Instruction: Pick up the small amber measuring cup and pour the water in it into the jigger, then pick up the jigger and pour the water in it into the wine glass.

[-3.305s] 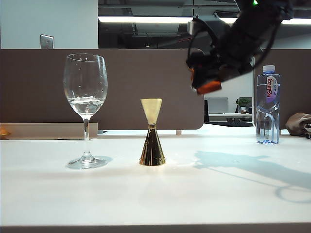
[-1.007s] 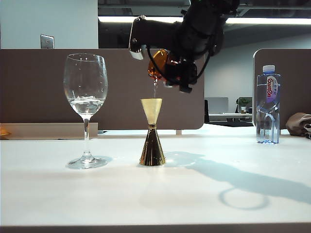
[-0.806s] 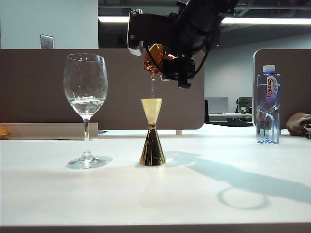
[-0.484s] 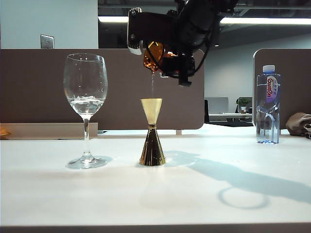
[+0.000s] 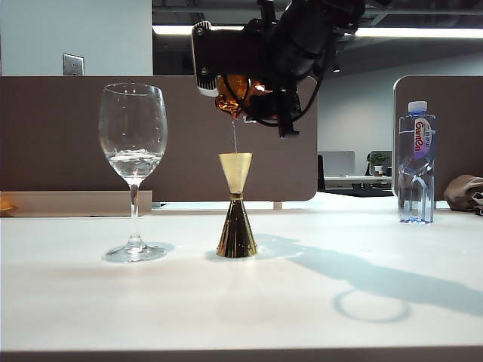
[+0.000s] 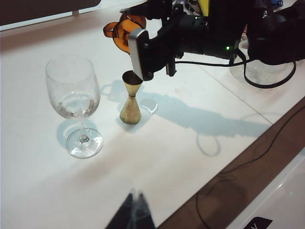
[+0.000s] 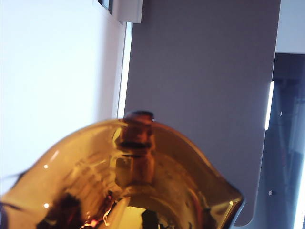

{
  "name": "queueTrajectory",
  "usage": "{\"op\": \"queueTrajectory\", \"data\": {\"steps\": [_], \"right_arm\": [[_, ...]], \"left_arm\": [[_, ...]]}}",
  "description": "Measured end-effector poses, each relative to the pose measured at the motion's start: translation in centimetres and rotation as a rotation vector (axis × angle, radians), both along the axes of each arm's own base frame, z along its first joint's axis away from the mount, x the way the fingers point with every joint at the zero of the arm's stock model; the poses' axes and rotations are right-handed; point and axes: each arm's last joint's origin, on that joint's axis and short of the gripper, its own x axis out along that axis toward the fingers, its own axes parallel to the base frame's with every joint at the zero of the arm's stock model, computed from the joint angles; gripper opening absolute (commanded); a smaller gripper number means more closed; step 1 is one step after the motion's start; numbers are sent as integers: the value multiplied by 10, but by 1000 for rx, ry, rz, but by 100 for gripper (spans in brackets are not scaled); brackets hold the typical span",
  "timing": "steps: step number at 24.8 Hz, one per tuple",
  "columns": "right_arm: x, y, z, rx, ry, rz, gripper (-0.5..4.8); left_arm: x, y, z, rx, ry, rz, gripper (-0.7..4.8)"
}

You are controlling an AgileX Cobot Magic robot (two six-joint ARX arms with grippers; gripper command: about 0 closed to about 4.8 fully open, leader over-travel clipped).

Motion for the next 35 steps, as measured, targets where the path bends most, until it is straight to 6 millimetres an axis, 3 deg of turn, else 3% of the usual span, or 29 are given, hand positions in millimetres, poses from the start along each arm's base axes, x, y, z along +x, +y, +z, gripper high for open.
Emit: {"op": "queueTrajectory", "data": {"steps": [8, 20, 25, 28, 30, 31, 35], "right_arm": [[0, 0, 0, -91, -45, 46, -6], [0, 1, 2, -93, -72, 73, -5], [1, -2, 3, 122, 20, -106, -5], [4, -18, 9, 377, 98, -265, -5], [-2, -36, 29, 771, 188, -343, -5], [-5, -42, 31, 869, 207, -360, -5], [-7, -73, 9, 1142, 315, -462, -5]], "left_arm": [[0, 0, 0, 0, 0, 0, -2], [0, 0, 0, 0, 1, 0, -2], [0, 0, 0, 0, 0, 0, -2], [0, 0, 0, 0, 0, 0, -2], [0, 0, 0, 0, 1, 0, -2], [0, 0, 0, 0, 0, -1, -2], [0, 0, 0, 0, 0, 0, -2]]}}
